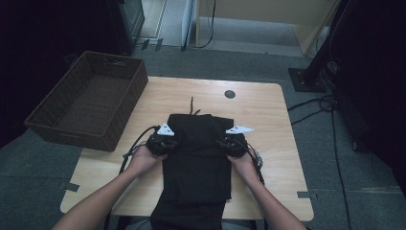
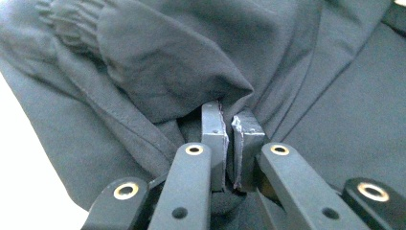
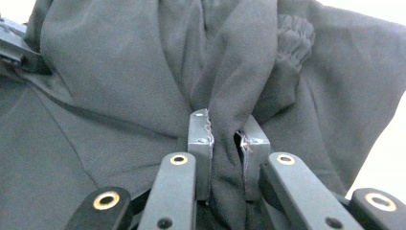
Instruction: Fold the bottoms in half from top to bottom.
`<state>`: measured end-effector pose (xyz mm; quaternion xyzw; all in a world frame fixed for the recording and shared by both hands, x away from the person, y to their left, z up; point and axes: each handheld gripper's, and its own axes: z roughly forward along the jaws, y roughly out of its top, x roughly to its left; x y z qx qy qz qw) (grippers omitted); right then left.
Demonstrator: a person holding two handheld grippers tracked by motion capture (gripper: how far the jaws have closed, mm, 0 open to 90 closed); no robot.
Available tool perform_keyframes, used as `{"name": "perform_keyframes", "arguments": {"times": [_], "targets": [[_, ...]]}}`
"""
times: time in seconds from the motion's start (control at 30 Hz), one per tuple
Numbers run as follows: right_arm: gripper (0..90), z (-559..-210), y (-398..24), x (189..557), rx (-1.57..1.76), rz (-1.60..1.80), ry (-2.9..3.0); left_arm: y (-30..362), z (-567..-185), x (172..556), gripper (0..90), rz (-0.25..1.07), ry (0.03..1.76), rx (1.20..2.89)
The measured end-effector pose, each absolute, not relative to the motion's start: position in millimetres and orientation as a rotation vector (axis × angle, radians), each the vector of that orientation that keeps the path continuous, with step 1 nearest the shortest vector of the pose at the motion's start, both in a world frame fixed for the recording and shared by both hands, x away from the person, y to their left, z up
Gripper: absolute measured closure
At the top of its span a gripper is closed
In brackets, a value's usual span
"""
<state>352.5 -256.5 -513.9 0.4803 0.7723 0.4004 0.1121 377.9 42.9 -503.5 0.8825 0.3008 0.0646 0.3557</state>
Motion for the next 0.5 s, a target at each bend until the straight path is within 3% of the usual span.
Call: {"name": "perform_keyframes", "arguments": {"times": [0.5], "targets": [[77.6,-515.6,-251.0,437.8,1.493,1.145,2.142,34.3,-503.6,462.8,84.6,0.246,0.96,2.222]]}}
